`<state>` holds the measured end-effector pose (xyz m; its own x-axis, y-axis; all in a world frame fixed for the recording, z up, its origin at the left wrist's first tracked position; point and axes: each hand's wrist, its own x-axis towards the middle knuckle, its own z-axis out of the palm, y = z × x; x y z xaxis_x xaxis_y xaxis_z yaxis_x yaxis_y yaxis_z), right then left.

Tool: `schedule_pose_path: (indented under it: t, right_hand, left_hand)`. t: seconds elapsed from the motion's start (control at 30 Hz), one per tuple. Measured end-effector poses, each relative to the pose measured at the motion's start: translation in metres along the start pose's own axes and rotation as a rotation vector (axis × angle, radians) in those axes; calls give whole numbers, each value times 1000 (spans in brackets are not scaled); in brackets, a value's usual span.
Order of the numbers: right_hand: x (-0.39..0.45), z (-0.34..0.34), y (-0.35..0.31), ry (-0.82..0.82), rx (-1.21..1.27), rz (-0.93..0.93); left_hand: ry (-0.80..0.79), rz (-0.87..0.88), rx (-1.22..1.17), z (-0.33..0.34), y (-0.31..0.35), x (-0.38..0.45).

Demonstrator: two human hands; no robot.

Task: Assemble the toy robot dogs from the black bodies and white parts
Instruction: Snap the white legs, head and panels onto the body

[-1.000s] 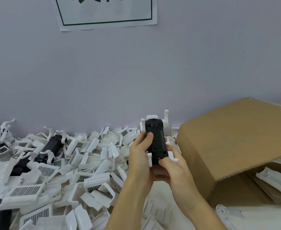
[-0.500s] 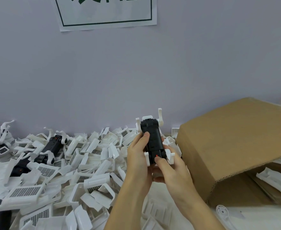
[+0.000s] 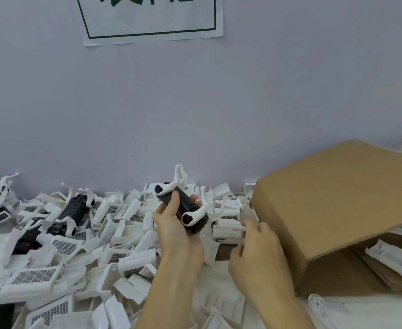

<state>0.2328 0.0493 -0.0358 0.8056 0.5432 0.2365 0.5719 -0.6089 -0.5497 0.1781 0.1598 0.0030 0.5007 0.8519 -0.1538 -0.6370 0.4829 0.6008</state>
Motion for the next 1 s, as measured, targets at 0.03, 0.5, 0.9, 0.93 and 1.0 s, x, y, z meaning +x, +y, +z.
schedule_pose_path:
  t: [0.03, 0.5, 0.9, 0.93, 1.0]
  right_hand:
    - [0, 1, 1, -38, -37, 21]
    - [3, -11, -5, 143, -94, -79]
    - [13, -45, 10, 21, 258, -419]
    - [14, -51, 10, -34, 252, -428]
    - [14, -61, 9, -76, 284, -445]
  left_hand:
    - [-5, 13, 37, 0, -1, 1]
    - [12, 31, 388, 0, -10, 8]
    - [-169, 344, 772, -5, -7, -3]
    - [-195, 358, 789, -5, -7, -4]
    - [-254, 360, 833, -4, -8, -5]
